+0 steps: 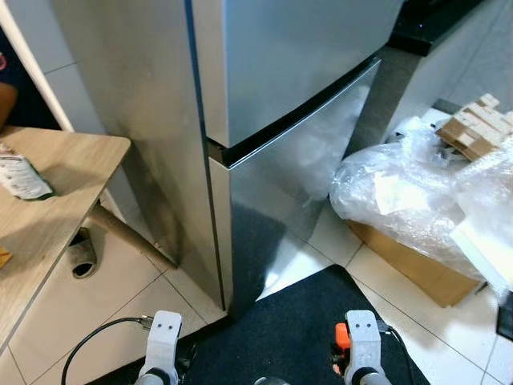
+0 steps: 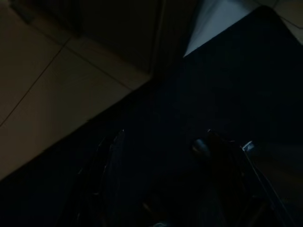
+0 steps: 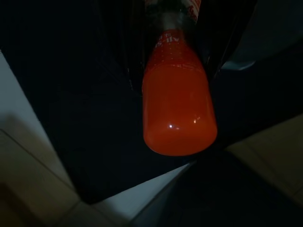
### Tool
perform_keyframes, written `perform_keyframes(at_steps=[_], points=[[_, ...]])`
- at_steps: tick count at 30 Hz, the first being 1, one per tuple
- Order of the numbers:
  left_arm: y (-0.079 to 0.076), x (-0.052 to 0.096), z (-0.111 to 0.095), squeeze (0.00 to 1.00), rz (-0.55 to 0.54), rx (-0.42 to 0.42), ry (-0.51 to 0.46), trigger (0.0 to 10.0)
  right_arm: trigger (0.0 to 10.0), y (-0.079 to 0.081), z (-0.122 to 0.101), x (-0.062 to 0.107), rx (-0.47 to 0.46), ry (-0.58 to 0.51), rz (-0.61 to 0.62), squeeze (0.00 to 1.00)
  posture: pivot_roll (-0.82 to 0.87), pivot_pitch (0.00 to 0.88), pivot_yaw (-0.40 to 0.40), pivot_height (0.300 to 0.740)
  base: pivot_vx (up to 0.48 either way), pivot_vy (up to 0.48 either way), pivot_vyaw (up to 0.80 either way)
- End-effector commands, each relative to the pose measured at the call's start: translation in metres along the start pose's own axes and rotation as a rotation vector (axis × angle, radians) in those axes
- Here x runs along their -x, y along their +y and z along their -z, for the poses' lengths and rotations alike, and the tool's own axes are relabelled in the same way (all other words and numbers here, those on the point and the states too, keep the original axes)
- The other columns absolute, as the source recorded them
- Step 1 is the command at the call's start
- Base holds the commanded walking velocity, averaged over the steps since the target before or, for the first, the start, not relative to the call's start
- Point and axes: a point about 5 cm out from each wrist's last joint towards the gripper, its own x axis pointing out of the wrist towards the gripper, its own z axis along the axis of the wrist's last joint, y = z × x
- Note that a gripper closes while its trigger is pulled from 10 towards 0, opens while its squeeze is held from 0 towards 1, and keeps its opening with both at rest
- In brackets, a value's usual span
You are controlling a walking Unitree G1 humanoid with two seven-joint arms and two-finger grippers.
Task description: Restocking fridge
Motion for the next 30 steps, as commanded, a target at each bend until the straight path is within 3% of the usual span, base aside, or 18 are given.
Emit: perform_keyframes(at_steps=[1, 23, 30], points=[[0.006, 0.004, 0.006, 0.00, -0.008, -0.019, 0.026, 10.0, 10.0, 0.003, 0.007, 0.003, -0.025, 0.015, 0.006, 0.00, -0.18, 0.080, 0.071, 0.740, 0.000, 0.000, -0.80], [0.006, 0.006, 0.007, 0.00, -0.031, -0.007, -0.001, 10.0, 10.0, 0.002, 0.010, 0.004, -0.032, 0.018, 0.001, 0.00, -0.16, 0.096, 0.047, 0.740, 0.000, 0.000, -0.79], [0.019, 0.009, 0.001, 0.00, -0.126, 0.017, -0.059, 10.0, 10.0, 0.008, 0.000, 0.000, -0.004, -0.011, -0.041, 0.00, -0.16, 0.099, 0.043, 0.740, 0.000, 0.000, 0.00]])
